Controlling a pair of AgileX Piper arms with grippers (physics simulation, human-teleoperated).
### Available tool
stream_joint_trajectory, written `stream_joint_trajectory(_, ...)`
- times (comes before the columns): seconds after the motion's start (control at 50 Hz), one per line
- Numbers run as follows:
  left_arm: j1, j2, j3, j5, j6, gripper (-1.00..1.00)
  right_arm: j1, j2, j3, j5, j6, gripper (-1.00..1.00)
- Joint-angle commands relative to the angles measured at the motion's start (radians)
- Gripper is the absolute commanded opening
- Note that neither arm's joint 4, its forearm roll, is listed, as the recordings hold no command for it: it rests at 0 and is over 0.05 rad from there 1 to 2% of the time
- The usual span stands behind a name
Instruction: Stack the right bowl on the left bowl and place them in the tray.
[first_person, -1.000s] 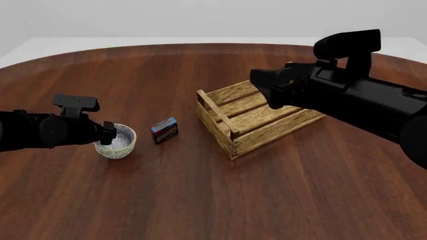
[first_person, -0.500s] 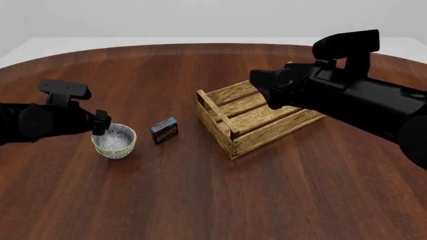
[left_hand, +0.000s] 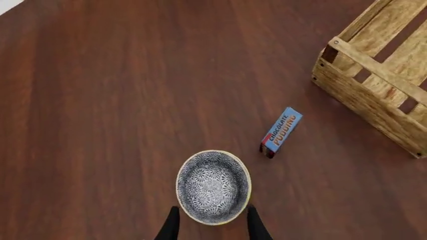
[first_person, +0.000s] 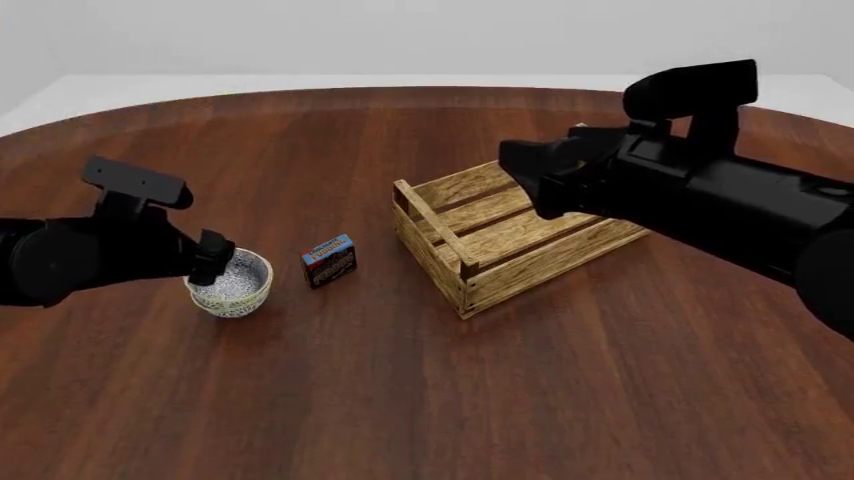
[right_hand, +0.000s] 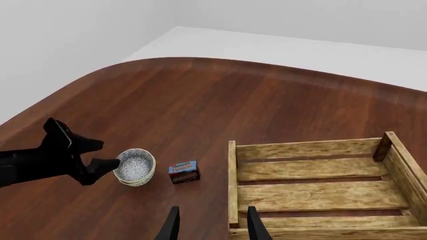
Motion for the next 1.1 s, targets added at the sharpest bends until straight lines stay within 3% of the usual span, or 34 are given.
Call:
stream_joint_trajectory(0.02,-0.032,-0.015,0.028,0.002,0.034,1.0,0.0,-0.004,-0.001,0.003,0.0,1.0)
stream_joint_trajectory(0.32,-0.041,0.046,0.073,-0.072,0.123,1.0,0.001,-0.012,0.0,0.007,0.002,1.0)
stream_joint_trajectory(1.1,-0.046,0.209,0.053,-0.149,0.141,1.0,-0.004,-0.015,0.001,0.006,0.001,1.0)
